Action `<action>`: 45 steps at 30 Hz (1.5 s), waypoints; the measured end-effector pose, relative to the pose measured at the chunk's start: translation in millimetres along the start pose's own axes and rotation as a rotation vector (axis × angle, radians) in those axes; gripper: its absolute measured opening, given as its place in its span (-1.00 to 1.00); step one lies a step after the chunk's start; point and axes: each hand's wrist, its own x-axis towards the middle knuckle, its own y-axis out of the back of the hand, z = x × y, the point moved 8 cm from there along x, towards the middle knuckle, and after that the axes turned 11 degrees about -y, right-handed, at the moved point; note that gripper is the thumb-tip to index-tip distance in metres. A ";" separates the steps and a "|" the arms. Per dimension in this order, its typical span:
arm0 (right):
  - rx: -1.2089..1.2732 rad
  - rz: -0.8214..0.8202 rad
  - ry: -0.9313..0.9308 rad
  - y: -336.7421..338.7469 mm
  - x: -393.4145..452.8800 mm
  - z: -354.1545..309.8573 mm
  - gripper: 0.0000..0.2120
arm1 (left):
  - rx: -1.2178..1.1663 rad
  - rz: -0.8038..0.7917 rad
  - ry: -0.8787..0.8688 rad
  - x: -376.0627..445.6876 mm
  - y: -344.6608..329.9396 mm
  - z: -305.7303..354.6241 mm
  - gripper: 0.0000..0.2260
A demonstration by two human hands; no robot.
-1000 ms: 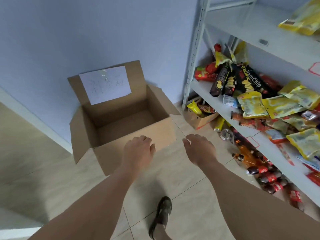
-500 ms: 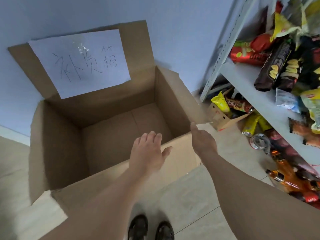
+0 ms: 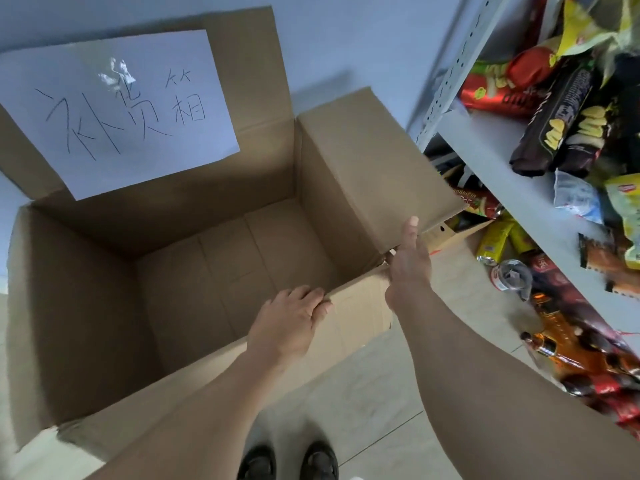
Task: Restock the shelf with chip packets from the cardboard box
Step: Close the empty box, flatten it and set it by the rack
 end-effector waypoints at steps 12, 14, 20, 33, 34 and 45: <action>-0.402 -0.004 0.556 0.3 -67.7 10.7 -0.17 | -0.103 0.200 0.207 -53.2 17.4 -35.4 -0.23; -0.689 -0.007 0.642 -10.7 -76.8 16.5 -0.09 | -0.085 0.206 0.269 -74.3 22.8 -54.8 -0.14; -1.214 -0.025 0.605 -44.7 -86.2 47.7 -0.17 | -0.052 0.192 0.489 -125.2 26.0 -101.2 -0.22; -1.399 0.171 0.438 -75.2 -97.8 83.4 -0.16 | -0.404 0.575 1.442 -292.1 7.7 -192.3 -0.20; -1.406 0.175 0.433 -76.7 -98.5 83.8 -0.16 | -0.505 0.583 1.579 -305.9 -4.7 -195.1 -0.13; -1.407 0.143 0.424 -87.3 -117.4 99.5 -0.18 | -1.445 1.304 1.390 -300.5 -20.1 -198.3 -0.36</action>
